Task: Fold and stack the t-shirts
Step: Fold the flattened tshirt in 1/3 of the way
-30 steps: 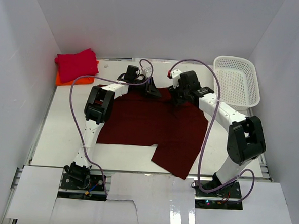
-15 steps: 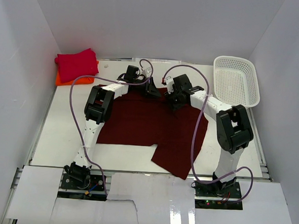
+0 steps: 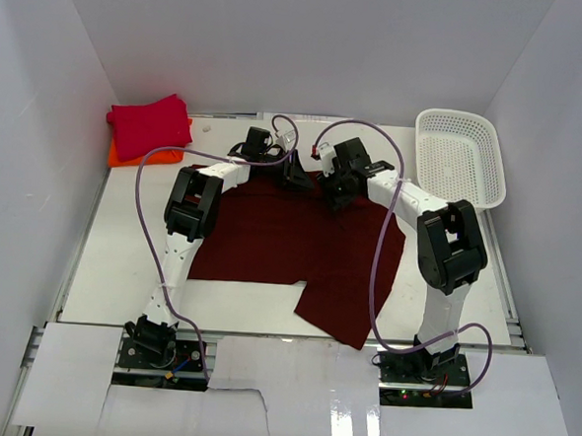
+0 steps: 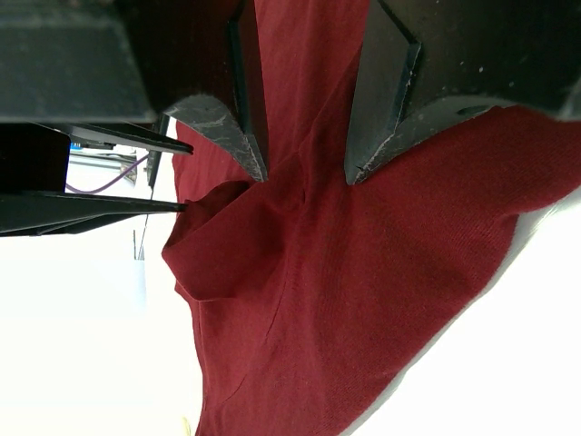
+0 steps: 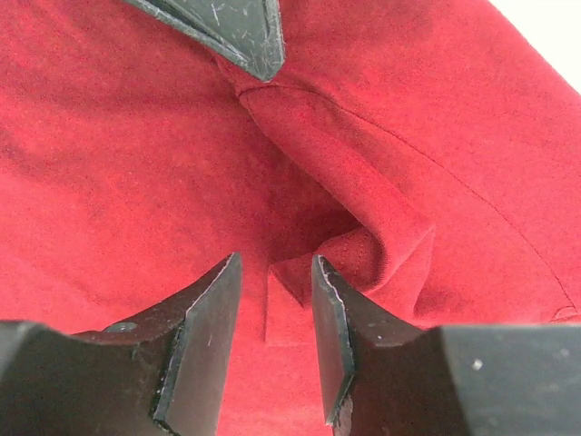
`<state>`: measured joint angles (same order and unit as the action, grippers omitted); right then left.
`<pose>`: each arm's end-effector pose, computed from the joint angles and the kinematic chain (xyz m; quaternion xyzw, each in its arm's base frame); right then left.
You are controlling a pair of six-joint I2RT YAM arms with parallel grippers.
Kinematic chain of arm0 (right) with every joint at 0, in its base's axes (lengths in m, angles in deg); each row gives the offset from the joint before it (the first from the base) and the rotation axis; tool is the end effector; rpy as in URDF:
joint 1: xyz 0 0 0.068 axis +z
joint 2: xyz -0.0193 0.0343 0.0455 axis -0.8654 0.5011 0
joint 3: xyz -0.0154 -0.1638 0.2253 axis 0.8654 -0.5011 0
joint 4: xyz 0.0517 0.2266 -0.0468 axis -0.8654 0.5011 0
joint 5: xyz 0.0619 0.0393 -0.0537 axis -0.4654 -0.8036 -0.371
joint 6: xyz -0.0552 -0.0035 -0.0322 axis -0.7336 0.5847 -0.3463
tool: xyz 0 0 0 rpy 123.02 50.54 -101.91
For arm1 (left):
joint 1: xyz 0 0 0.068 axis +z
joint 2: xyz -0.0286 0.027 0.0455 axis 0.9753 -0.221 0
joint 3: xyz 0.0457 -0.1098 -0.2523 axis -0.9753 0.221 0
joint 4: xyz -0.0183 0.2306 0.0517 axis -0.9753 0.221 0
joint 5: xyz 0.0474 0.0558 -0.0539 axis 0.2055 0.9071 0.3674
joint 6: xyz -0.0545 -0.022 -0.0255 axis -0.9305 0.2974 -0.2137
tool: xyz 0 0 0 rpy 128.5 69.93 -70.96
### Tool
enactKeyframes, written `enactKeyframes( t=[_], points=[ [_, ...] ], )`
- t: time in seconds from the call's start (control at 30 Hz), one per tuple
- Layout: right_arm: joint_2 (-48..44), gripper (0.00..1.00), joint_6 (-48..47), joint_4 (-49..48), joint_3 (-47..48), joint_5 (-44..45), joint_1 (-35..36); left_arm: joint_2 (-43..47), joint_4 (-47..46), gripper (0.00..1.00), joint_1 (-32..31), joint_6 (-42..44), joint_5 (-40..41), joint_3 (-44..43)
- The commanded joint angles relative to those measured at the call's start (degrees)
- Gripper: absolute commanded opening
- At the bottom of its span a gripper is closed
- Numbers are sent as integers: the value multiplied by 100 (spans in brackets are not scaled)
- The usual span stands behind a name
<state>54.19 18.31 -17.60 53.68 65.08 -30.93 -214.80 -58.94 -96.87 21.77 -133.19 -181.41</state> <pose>0.3611 0.2032 0.2216 -0.3519 0.8746 0.0687 0.3264 0.4860 -0.2174 0.1180 0.1140 0.8215 -0.5416 0.1367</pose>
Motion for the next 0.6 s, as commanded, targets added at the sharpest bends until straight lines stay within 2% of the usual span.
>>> enactKeyframes(
  t=[0.0, 0.2, 0.57],
  points=[
    [54, 43, 33, 35, 229, -76, 19, -61, 345, 50, -84, 187, 83, -20],
    [389, 43, 25, -9, 484, 206, -77, -52, 372, 50, -75, 222, 101, 6],
    [916, 43, 24, -8, 1029, 4, -684, -61, 372, 50, -75, 231, 101, 33]
  ],
)
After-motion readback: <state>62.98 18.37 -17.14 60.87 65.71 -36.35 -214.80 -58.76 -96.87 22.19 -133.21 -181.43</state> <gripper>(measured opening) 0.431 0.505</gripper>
